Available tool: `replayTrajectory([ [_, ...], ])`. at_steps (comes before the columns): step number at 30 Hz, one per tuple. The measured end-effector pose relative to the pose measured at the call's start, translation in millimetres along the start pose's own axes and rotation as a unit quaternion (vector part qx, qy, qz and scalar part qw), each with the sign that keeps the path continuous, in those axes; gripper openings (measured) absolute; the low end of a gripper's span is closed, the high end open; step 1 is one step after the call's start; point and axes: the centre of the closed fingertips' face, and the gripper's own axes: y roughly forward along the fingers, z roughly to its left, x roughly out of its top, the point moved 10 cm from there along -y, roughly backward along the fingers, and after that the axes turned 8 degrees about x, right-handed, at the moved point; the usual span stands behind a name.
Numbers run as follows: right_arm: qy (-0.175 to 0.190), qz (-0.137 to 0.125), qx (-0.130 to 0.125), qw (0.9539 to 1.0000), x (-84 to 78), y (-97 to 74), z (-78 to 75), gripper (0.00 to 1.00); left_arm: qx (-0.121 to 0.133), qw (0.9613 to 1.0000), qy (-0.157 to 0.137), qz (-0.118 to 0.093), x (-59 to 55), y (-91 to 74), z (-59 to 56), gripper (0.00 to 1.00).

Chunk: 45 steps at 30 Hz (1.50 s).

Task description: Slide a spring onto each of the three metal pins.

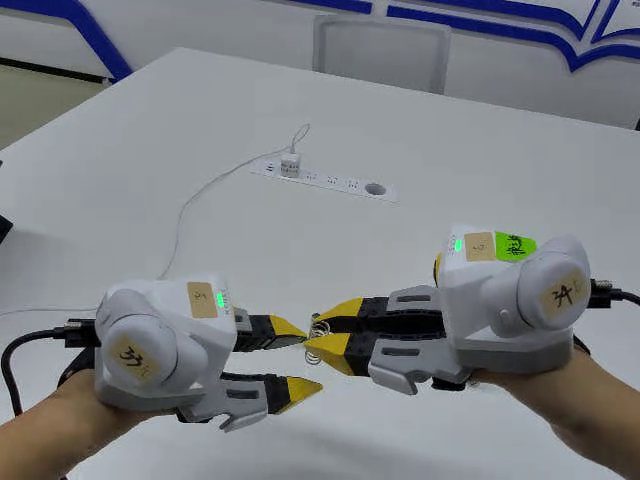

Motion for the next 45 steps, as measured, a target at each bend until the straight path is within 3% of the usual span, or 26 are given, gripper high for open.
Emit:
replayTrajectory([
  [2, -0.001, 0.000, -0.001, 1.0000, 1.7, -0.2, -2.5, 0.11, 0.011, 0.9998, -0.006, -0.012, 0.3, -2.4, 2.3, 0.37],
  [4, -0.002, 0.001, -0.002, 1.0000, 3.2, -0.5, -5.7, 0.11, 0.026, 0.9981, -0.045, -0.033, 4.3, -4.8, 6.8, 0.41],
  [7, -0.005, -0.002, -0.008, 1.0000, 5.8, -2.5, -11.6, 0.11, 0.046, 0.9966, -0.048, -0.049, 7.2, -9.2, 14.9, 0.47],
  [13, 0.001, -0.015, -0.035, 0.9993, 12.3, -9.3, -28.7, 0.11, 0.058, 0.9962, -0.057, -0.031, -4.4, -13.0, 22.4, 0.55],
  [25, 0.008, -0.016, -0.051, 0.9985, 10.1, -9.8, -51.3, 0.11, 0.052, 0.9955, -0.078, -0.018, -13.7, -14.1, 22.7, 0.61],
  [33, 0.027, -0.014, -0.061, 0.9977, 3.9, -2.2, -63.1, 0.11, 0.051, 0.9941, -0.095, -0.007, -24.5, -14.6, 24.0, 0.70],
  [39, 0.045, -0.015, -0.061, 0.9970, -2.9, 8.0, -70.4, 0.11, 0.053, 0.9930, -0.104, 0.021, -37.4, -16.9, 24.1, 0.74],
  [45, 0.068, -0.011, -0.067, 0.9954, -14.3, 17.3, -75.9, 0.11, 0.054, 0.9917, -0.114, 0.026, -41.0, -18.3, 23.3, 0.80],
])
